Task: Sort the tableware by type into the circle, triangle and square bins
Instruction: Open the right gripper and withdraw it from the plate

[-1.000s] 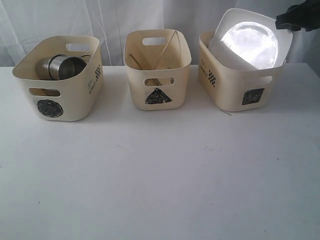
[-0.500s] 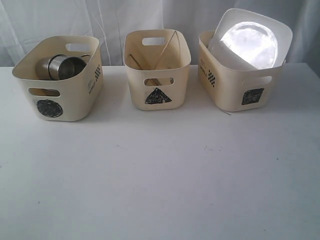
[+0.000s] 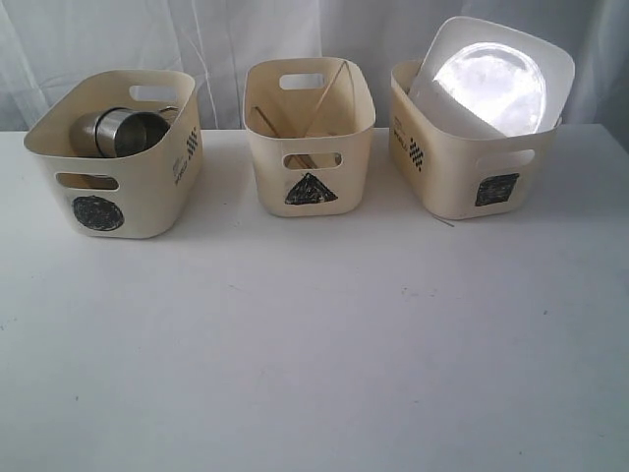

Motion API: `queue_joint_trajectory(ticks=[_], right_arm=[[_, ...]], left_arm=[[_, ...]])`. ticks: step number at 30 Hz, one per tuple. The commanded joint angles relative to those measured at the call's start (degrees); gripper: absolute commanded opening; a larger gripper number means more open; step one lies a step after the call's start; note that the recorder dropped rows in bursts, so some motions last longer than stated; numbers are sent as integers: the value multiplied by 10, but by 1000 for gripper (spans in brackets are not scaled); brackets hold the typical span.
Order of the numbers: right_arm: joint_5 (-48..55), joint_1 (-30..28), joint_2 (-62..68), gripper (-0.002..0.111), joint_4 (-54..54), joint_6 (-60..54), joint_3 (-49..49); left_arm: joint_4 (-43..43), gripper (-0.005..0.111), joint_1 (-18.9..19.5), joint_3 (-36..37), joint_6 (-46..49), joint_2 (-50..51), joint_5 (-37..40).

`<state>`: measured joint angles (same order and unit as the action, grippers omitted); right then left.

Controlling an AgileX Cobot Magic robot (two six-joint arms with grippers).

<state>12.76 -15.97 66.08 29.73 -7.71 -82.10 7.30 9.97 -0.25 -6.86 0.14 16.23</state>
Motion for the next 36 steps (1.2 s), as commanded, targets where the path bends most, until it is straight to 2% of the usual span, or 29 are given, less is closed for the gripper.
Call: queue_joint_trajectory(ticks=[1,5,12,15,20,22,23,25,26,29,31,33,34,36], right_arm=[[4,49,-102,0,-13,-66,164],[-2,103,-173,0,-13,-155,310],[-24,146,-314,0,-10,-156,496],[-13,172,-385,0,-5,-152,536],[143,183,-466,0,1,-102,554],[167,183,-491,0,1,-102,554],[158,183,-501,0,0,-102,554],[72,183,-527,0,-31,-119,554],[18,183,-536,0,-50,-167,554],[-72,183,-542,0,-66,-195,591],[-173,182,-555,0,-198,-127,669],[-247,182,-585,0,-240,-99,791],[-246,182,-608,0,-240,-86,821],[-57,178,-661,0,-268,-87,821]], left_arm=[[1,0,-4,3,-2,-1,0],[1,0,-4,3,-2,-1,0],[1,0,-4,3,-2,-1,0],[1,0,-4,3,-2,-1,0],[1,0,-4,3,-2,-1,0],[1,0,-4,3,-2,-1,0],[1,0,-4,3,-2,-1,0],[1,0,-4,3,-2,-1,0],[1,0,-4,3,-2,-1,0],[1,0,-4,3,-2,-1,0],[1,0,-4,3,-2,-1,0],[1,0,-4,3,-2,-1,0],[1,0,-4,3,-2,-1,0],[1,0,-4,3,-2,-1,-1]])
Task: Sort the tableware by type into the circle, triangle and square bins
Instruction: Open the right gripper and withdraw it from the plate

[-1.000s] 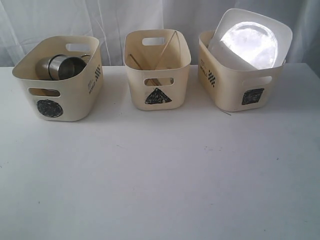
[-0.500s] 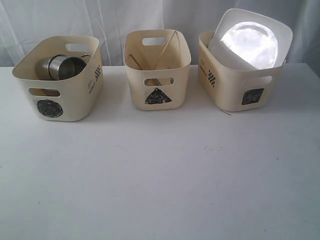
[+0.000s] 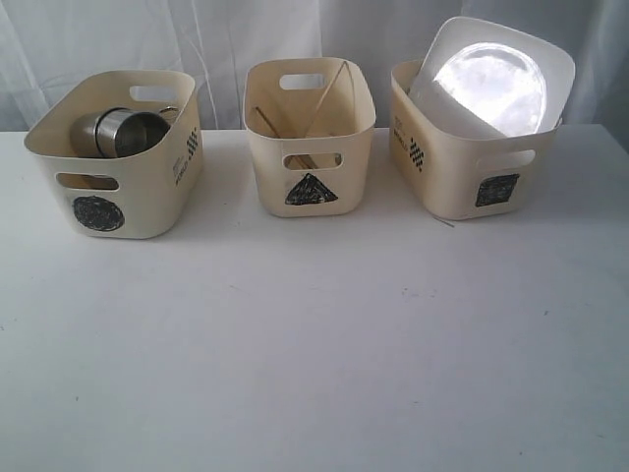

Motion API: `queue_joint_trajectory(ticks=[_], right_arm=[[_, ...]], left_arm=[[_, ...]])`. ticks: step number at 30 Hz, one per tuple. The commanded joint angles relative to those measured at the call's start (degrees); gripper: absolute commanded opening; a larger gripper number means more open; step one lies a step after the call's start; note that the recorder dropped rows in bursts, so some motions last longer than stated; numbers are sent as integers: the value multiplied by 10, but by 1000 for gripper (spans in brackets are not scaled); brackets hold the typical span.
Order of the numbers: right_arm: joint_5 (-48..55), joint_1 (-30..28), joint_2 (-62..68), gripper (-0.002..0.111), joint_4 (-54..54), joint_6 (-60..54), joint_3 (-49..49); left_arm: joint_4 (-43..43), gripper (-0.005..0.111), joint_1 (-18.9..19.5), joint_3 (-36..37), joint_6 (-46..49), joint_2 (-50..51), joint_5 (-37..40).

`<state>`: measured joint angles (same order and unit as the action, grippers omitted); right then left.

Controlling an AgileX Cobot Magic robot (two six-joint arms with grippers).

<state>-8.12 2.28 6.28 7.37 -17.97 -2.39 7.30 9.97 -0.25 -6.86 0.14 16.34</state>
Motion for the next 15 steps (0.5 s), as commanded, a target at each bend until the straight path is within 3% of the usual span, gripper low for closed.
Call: queue_joint_trajectory(ticks=[1,4,15], right_arm=[[177,-7,-63,0,-74,38,24],[282,-12,-63,0,-114,201,24],[281,-12,-63,0,-116,194,24]], left_arm=[[1,0,-4,3,-2,-1,-2],[10,0,-4,3,-2,-1,-1],[10,0,-4,3,-2,-1,-1]])
